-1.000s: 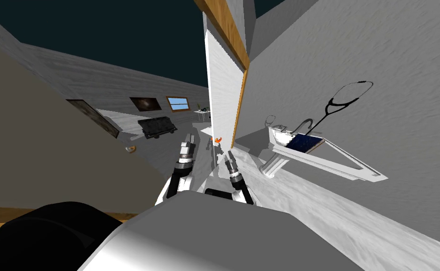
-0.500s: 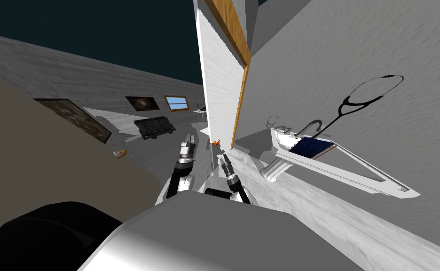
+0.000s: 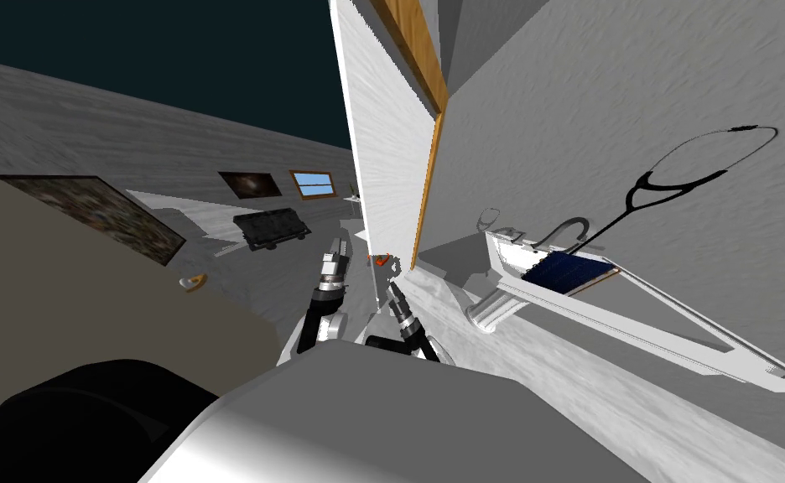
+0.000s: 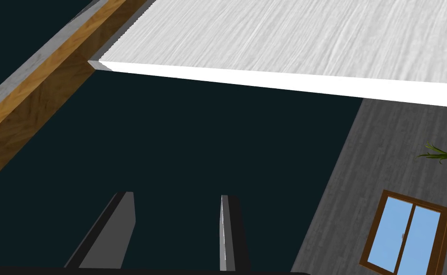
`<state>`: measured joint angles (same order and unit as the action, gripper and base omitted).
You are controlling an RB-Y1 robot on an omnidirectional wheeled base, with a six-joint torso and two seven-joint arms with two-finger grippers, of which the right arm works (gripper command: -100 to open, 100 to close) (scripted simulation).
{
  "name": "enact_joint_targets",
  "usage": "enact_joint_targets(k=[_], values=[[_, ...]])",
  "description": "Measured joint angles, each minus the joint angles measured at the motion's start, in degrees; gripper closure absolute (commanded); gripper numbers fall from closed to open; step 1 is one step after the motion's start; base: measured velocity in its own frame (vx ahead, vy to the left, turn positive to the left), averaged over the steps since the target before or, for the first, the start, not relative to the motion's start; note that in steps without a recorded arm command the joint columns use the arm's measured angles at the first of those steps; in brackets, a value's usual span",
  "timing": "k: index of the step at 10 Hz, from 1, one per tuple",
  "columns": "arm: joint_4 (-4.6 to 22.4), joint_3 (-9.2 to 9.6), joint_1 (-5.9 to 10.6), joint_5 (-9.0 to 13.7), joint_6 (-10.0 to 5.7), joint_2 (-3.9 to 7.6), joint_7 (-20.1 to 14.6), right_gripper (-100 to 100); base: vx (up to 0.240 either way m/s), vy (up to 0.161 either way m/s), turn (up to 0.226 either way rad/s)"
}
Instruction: Push the door open
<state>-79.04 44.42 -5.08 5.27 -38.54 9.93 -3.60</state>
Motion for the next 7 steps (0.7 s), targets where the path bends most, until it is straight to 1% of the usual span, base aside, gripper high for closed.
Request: enact_joint_targets(k=[3, 4, 5, 7], values=[[2.82, 1.89, 1.21, 0.07, -0.63, 0.12, -0.27, -100, 0.113, -0.036, 0.002], [4.92, 2.88, 1.92, 0.03, -1.27, -0.24, -0.27, -100, 0.171, -0.041, 0.007], [6.03, 4.02, 2.28, 0.04, -1.64, 0.07, -0.34, -100, 0.172, -0.017, 0.005], [8.61, 6.16, 3.54, 0.18, -2.16, 0.66, -0.80, -100, 0.195, -0.044, 0.001]])
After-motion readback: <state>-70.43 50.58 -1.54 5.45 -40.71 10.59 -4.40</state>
